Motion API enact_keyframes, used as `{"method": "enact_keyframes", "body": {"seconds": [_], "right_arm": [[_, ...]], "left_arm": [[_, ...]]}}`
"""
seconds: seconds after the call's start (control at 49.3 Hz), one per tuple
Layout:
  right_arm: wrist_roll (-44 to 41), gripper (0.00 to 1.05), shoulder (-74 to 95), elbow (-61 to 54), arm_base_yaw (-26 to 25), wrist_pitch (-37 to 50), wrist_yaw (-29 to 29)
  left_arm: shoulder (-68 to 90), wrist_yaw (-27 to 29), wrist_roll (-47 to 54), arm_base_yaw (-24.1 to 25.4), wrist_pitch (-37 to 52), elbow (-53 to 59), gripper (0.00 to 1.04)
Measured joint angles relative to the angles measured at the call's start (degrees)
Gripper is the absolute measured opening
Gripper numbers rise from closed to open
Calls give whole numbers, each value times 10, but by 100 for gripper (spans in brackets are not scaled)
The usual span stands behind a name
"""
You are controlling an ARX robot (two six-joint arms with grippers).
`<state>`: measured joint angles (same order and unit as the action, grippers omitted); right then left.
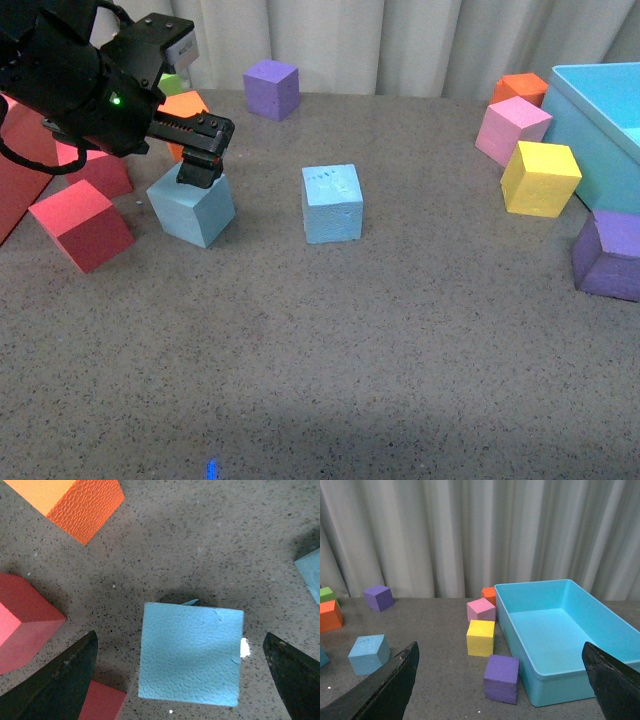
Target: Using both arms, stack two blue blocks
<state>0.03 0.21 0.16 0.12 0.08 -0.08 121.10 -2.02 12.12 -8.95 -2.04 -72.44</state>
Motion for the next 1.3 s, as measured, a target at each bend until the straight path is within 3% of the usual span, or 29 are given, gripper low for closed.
{"method": "enact_keyframes", "body": {"seconds": [0.284,0.446,0.73,0.831,1.176,1.297], "right_arm": [[0,95,0,0,0,0,0],[0,95,0,0,0,0,0],[0,95,0,0,0,0,0],[0,95,0,0,0,0,0],[0,95,0,0,0,0,0],[0,95,0,0,0,0,0]], "left_arm": [[68,-52,-75,6,-107,-89,98],[85,-43,-80,3,-123,-104,98],[87,-24,-67,-3,-130,-102,63],[80,-19,-62,-6,-127,-95,56],[26,-4,-74,-34,-127,-62,48],[-7,9,-112,-65,-134,-64,48]]}}
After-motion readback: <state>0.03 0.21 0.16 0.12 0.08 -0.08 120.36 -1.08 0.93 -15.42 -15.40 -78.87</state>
